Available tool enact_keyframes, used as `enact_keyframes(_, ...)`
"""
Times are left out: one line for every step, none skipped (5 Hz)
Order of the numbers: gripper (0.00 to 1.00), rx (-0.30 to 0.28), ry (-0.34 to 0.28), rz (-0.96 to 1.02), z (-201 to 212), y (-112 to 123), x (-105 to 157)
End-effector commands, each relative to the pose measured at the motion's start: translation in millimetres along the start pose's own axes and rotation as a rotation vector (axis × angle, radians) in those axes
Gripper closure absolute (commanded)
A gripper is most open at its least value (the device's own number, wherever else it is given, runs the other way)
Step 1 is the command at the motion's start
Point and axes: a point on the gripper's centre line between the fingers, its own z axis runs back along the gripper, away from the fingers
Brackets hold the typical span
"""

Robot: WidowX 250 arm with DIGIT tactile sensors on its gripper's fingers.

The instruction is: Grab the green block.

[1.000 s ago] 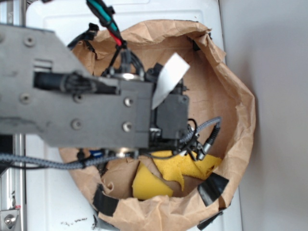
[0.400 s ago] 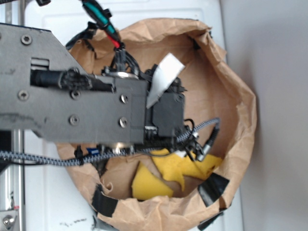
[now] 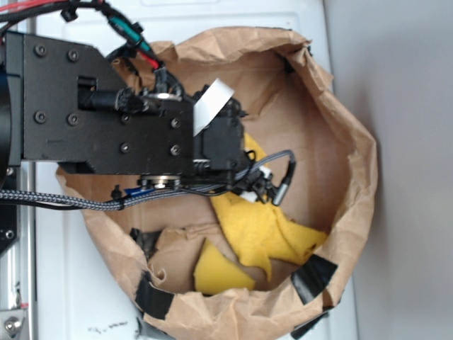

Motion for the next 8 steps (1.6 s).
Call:
enact_keyframes(0.00, -0.048, -0.061, -0.037, -36.4, -10.8, -19.0)
enact_keyframes(0.00, -0.023, -0.116, -0.051, -55.6, -17.8, -31.5)
enact_keyframes(1.00, -0.004, -0.118, -0.041, -54.9, -20.8, -31.6)
enact_keyframes(1.00, -0.009, -0.095, -0.018, -44.1, -27.6, -23.4)
enact_keyframes(1.00, -0.023, -0.060, 0.002, -29.8, -30.3, -17.7)
enact_keyframes(1.00, -0.036, -0.025, 0.029, -3.8, -31.1, -11.2)
enact_keyframes(1.00, -0.056, 0.037, 0.041, 24.7, -26.9, -1.1)
enact_keyframes(0.00, -0.074, 0.077, 0.022, 37.6, -15.7, 4.7)
